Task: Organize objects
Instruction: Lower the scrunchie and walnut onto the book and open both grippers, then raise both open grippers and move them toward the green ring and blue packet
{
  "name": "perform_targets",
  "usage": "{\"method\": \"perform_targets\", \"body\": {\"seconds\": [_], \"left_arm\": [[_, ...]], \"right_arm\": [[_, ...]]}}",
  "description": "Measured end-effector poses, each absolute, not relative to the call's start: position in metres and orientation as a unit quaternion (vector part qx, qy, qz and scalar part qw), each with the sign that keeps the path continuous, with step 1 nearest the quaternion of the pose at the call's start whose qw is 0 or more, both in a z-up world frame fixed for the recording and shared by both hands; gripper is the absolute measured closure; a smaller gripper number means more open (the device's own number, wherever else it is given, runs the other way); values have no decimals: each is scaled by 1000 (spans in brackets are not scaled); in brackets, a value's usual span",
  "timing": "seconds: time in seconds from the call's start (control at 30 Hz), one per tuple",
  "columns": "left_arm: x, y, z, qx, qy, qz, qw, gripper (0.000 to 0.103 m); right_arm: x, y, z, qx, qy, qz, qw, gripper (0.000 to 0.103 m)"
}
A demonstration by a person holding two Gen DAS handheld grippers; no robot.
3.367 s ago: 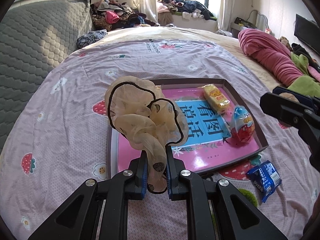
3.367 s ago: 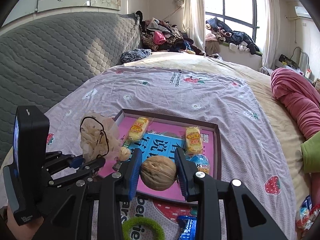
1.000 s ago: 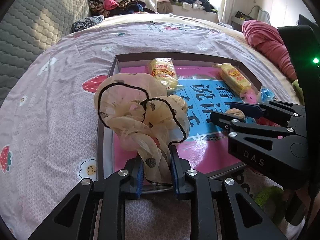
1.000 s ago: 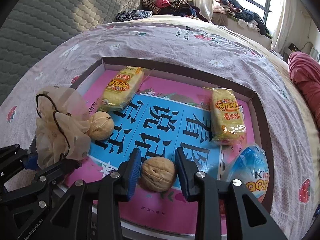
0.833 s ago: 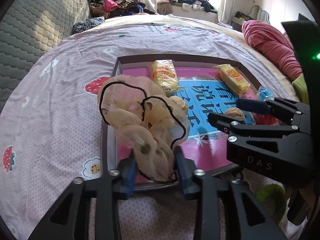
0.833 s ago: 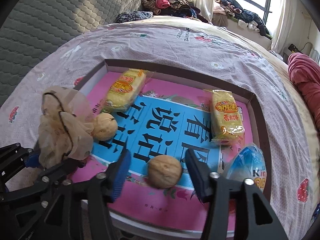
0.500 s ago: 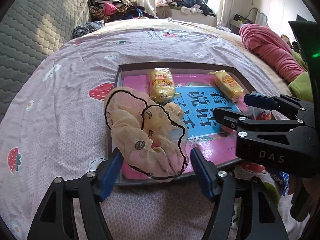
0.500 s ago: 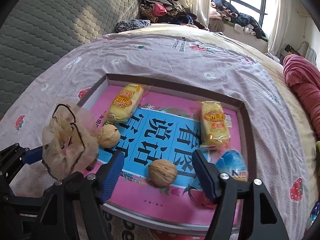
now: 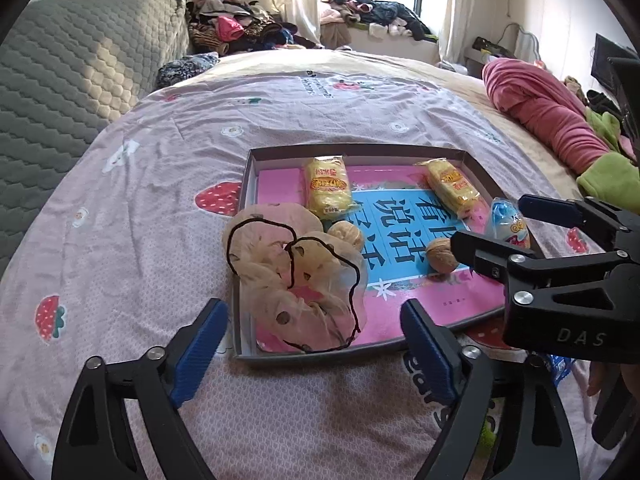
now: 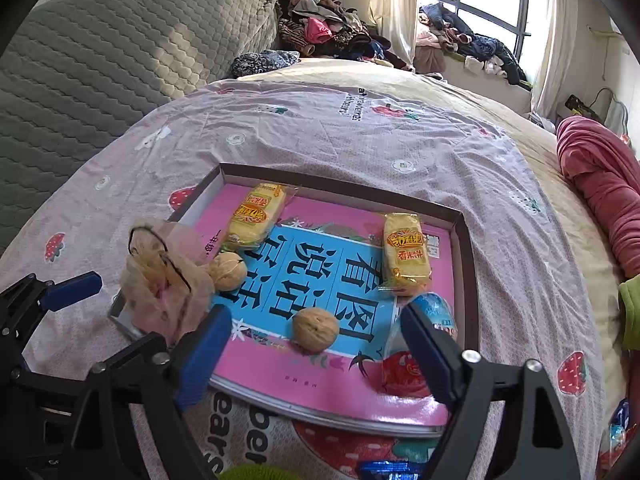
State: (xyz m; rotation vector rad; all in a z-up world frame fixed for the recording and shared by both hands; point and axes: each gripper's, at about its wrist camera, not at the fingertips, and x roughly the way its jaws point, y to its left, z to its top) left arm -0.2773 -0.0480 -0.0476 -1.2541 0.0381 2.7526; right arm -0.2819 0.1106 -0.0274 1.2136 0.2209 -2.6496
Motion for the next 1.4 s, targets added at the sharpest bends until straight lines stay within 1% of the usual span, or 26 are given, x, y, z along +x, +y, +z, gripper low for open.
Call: {"method": "perform_targets", "body": {"seconds": [0.03, 0.1, 0.13, 0.33, 0.47, 0.6, 0.97, 1.2, 1.4], "left_arm": [[-276, -48, -47, -413, 14, 909, 58, 9], [-274, -47, -43, -411, 17, 910, 57, 1], [-273, -48, -42, -410, 17, 910, 56, 1], [-263, -52, -28, -401, 12, 915, 48, 1], [-254, -54, -11, -393, 4, 918, 46, 1], [-240, -50, 7, -379, 2, 924, 48, 1], [-198, -31, 59, -350, 8, 935, 52, 1], [-170, -15, 87, -333, 16, 941, 54, 1], [-146, 2, 98, -326, 21, 943, 64, 1]], "right_arm": [[-281, 111, -26, 412, 74, -902, 109, 14], [-279, 114, -23, 410, 66, -903, 110, 14], [-278, 116, -21, 410, 64, -903, 110, 14], [-267, 123, 2, 391, 58, -912, 112, 13], [-256, 128, 23, 379, 59, -917, 110, 10], [-241, 133, 48, 362, 58, -924, 112, 9], [-184, 146, 106, 321, 69, -937, 119, 4], [-150, 161, 130, 303, 70, -944, 113, 3], [-123, 173, 140, 294, 72, -947, 107, 3]]}}
